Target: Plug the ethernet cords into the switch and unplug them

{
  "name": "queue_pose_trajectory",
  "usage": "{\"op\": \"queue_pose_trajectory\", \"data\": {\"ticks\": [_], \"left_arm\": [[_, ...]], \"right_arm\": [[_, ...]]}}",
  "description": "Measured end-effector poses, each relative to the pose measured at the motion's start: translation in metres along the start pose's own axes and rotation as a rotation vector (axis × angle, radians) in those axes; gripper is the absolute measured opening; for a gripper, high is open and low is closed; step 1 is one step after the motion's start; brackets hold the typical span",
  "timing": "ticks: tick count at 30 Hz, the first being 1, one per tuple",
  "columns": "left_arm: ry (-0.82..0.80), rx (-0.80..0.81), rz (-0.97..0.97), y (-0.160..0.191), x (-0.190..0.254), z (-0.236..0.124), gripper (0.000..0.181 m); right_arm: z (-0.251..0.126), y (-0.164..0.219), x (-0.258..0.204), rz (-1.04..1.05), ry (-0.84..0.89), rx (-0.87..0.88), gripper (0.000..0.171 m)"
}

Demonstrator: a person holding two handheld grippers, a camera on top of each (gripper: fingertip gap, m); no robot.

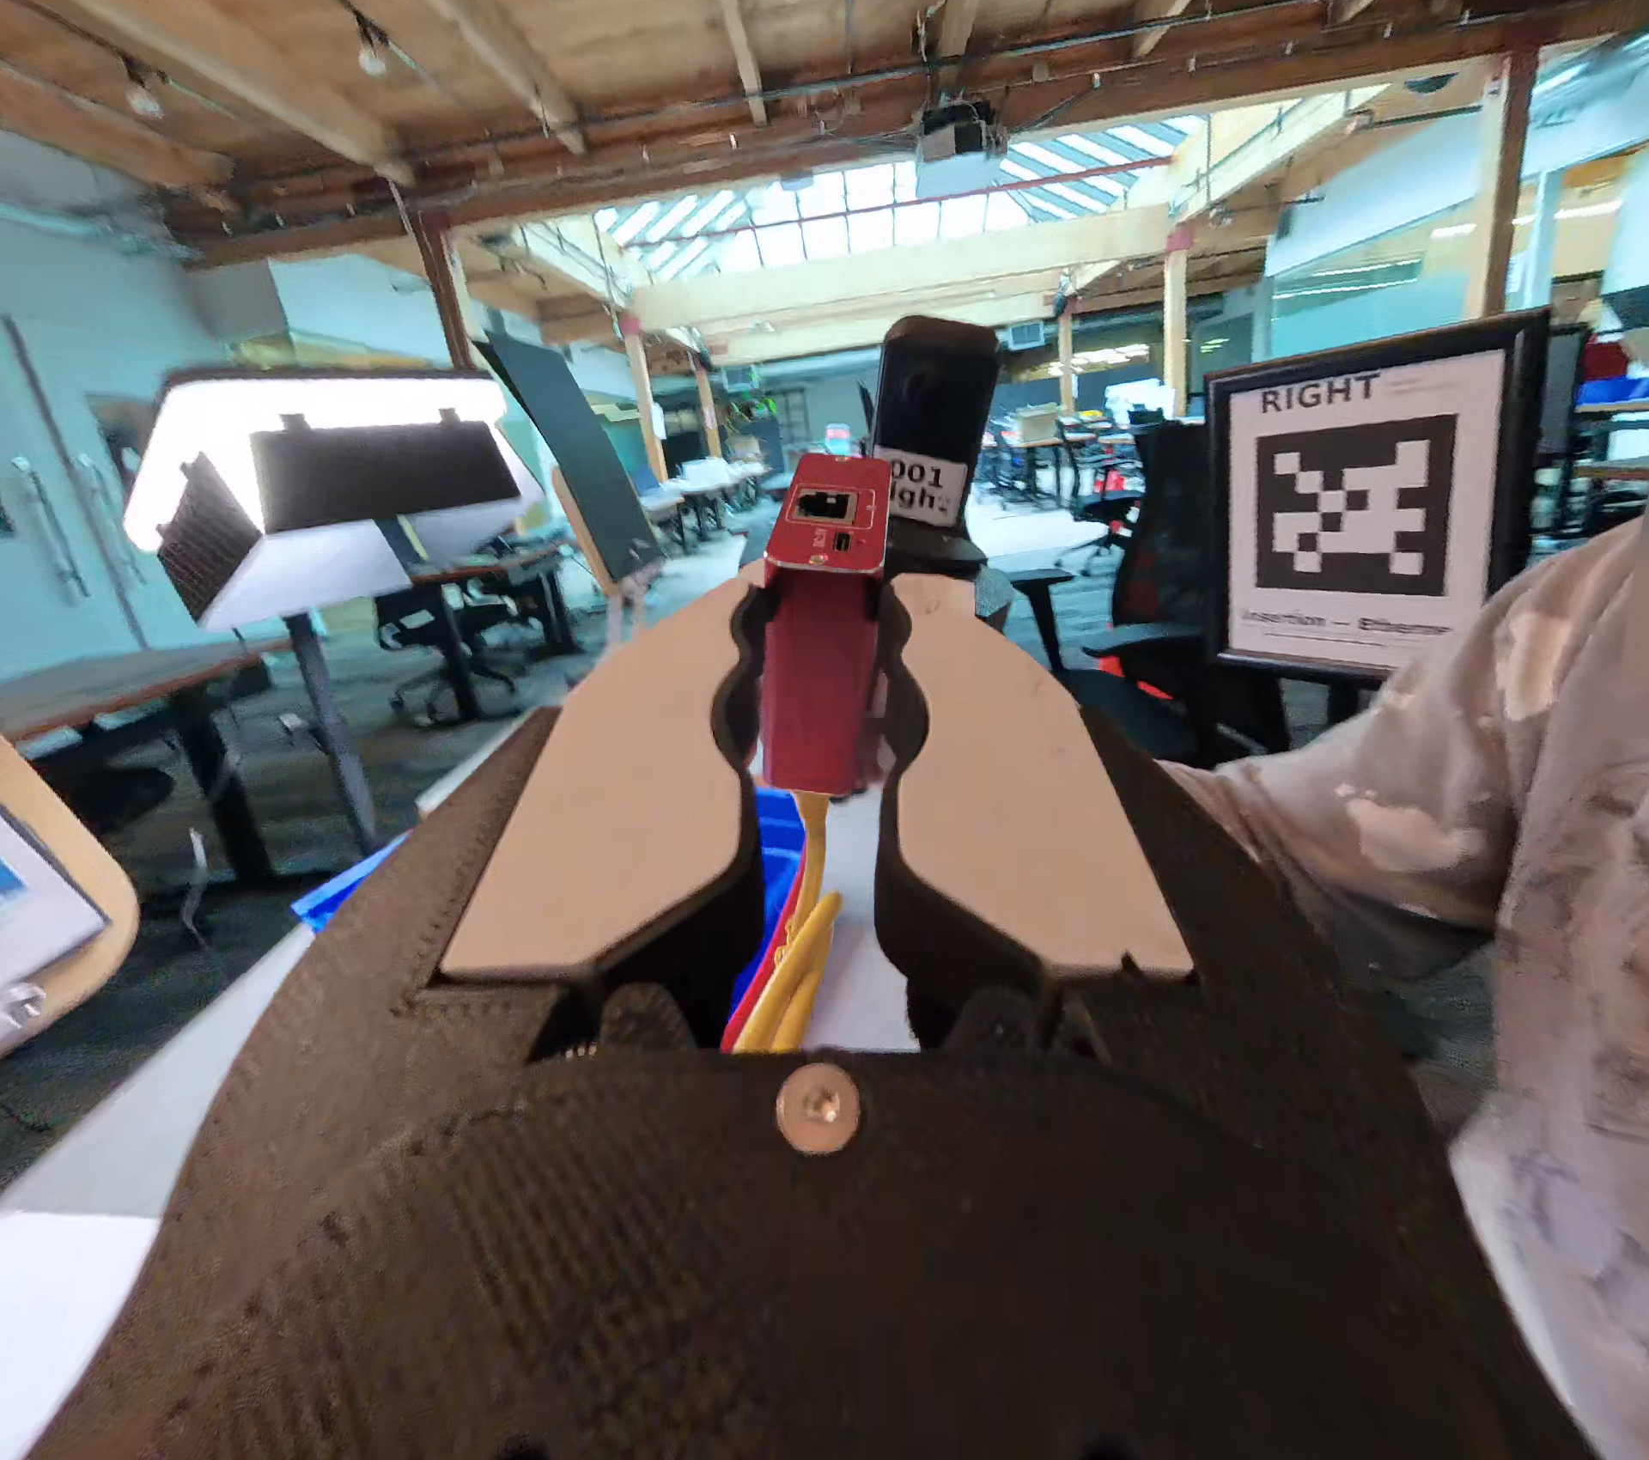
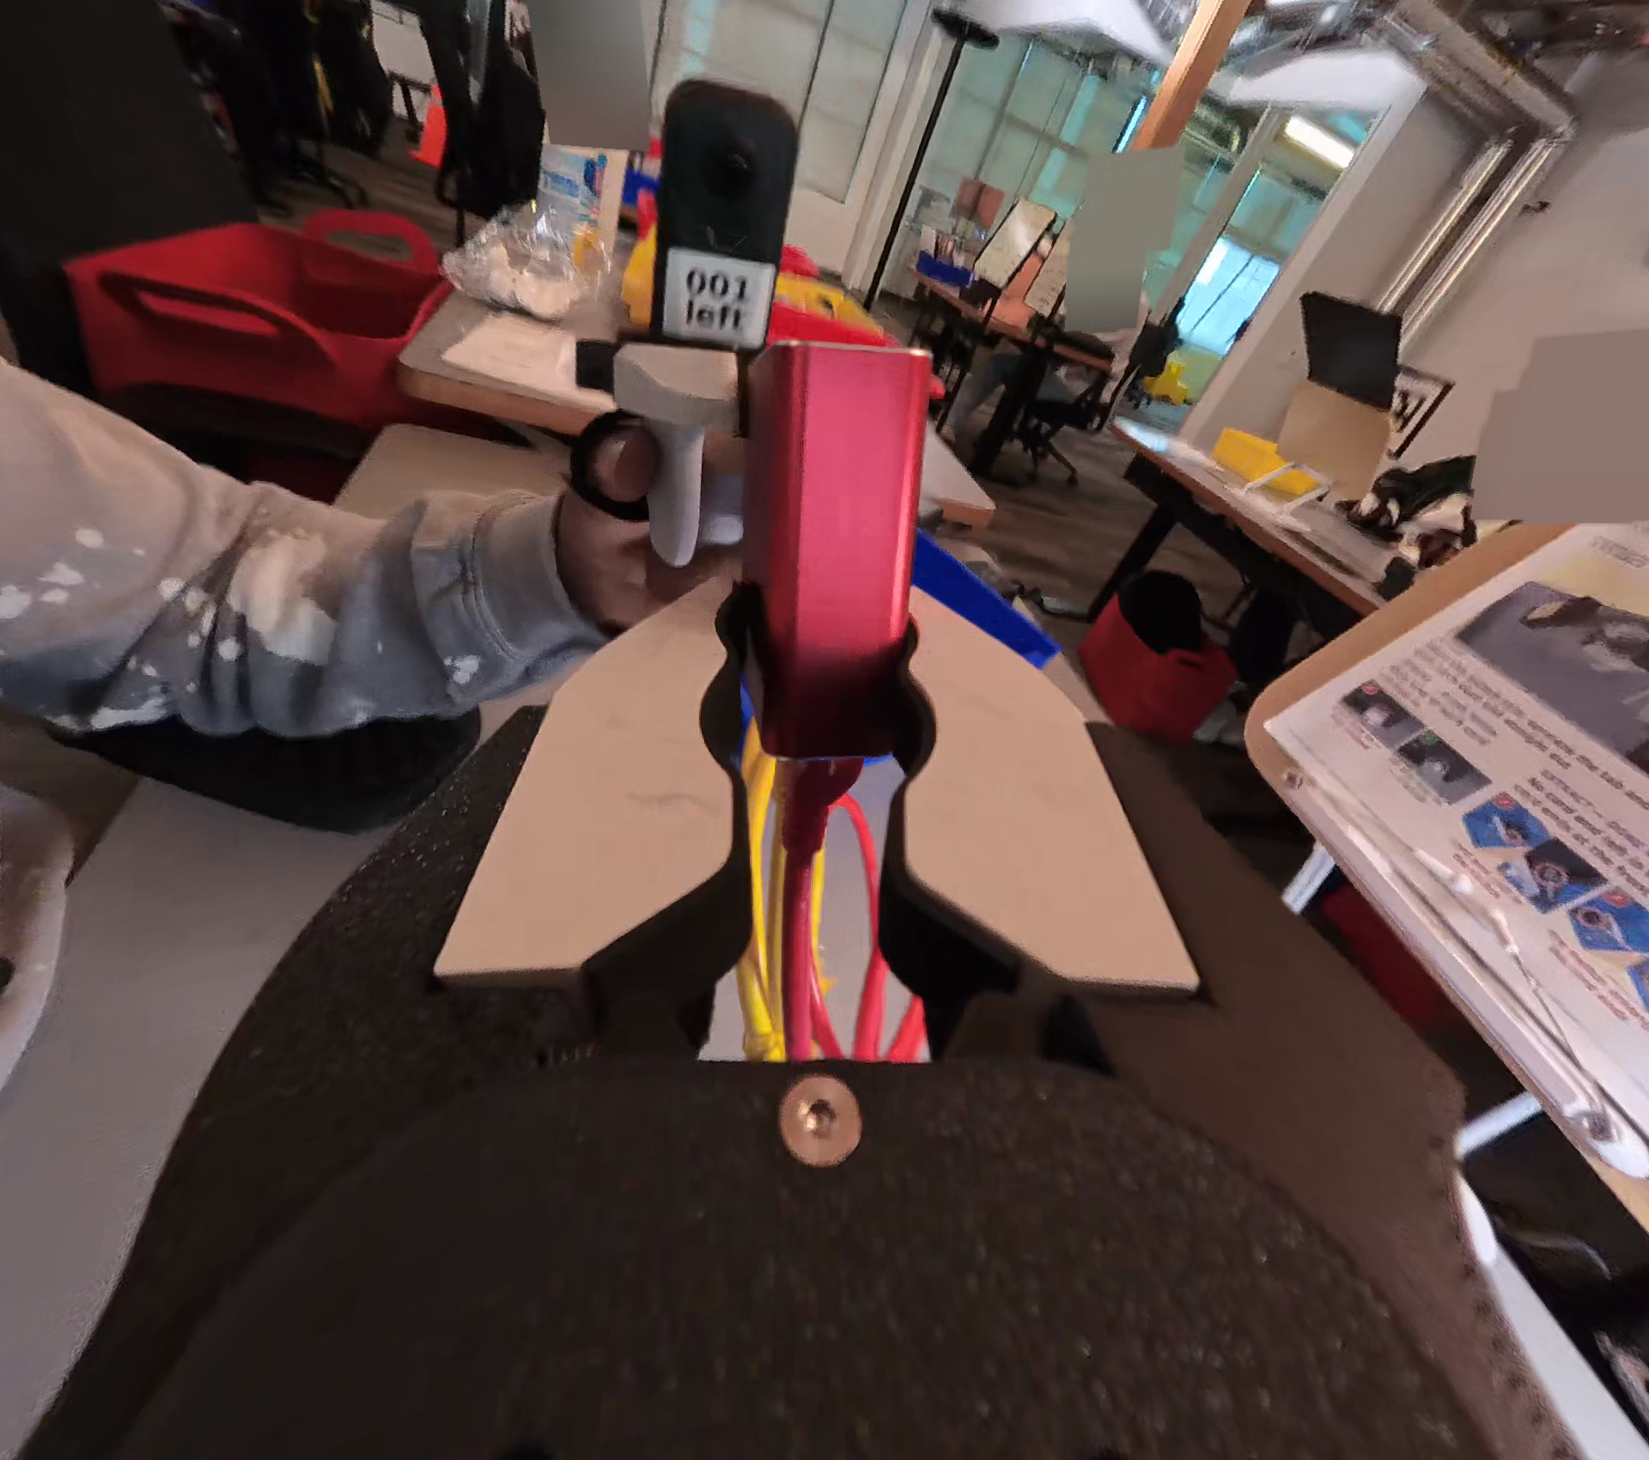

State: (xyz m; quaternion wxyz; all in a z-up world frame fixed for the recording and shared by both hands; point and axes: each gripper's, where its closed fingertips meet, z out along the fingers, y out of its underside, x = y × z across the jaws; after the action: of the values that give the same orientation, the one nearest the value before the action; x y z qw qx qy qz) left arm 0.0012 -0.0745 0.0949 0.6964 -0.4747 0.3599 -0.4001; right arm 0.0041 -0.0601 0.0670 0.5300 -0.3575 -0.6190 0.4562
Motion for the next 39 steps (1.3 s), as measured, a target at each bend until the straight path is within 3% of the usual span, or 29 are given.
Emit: {"op": "queue_pose_trajectory", "data": {"ticks": [5, 9, 12, 14, 18, 22, 25, 29, 34, 39], "left_arm": [[-0.065, -0.311, 0.012, 0.042, -0.014, -0.012, 0.036], [-0.008, -0.482, 0.049, 0.067, 0.004, -0.006, 0.044], [0.003, -0.641, 0.102, 0.098, 0.007, -0.005, 0.035], [-0.014, -0.663, 0.100, 0.103, 0.004, -0.004, 0.028], [-0.136, -0.518, 0.027, 0.080, -0.018, -0.003, 0.028], [-0.254, -0.255, -0.134, 0.051, -0.057, -0.029, 0.028], [-0.309, -0.042, -0.265, 0.034, -0.082, -0.052, 0.028], [-0.329, 0.160, -0.347, 0.017, -0.094, -0.067, 0.028], [-0.295, 0.295, -0.367, 0.002, -0.081, -0.059, 0.028], [-0.195, 0.306, -0.360, 0.001, -0.059, -0.037, 0.028]], "right_arm": [[-0.010, 0.045, -0.002, -0.025, -0.012, -0.289, 0.027], [-0.011, 0.081, -0.012, -0.105, -0.034, -0.520, 0.027], [-0.004, 0.086, -0.025, -0.117, -0.089, -0.548, 0.027], [-0.004, 0.087, -0.021, -0.126, -0.058, -0.563, 0.028], [-0.003, 0.062, 0.009, -0.144, 0.120, -0.411, 0.038], [-0.018, 0.006, 0.036, -0.079, 0.337, -0.108, 0.033], [-0.014, -0.010, 0.025, 0.061, 0.263, 0.019, 0.028], [0.030, 0.015, -0.006, 0.264, 0.037, 0.000, 0.031], [0.082, 0.052, -0.016, 0.524, -0.009, 0.096, 0.040], [0.064, 0.029, 0.002, 0.589, 0.016, 0.330, 0.043]]}}
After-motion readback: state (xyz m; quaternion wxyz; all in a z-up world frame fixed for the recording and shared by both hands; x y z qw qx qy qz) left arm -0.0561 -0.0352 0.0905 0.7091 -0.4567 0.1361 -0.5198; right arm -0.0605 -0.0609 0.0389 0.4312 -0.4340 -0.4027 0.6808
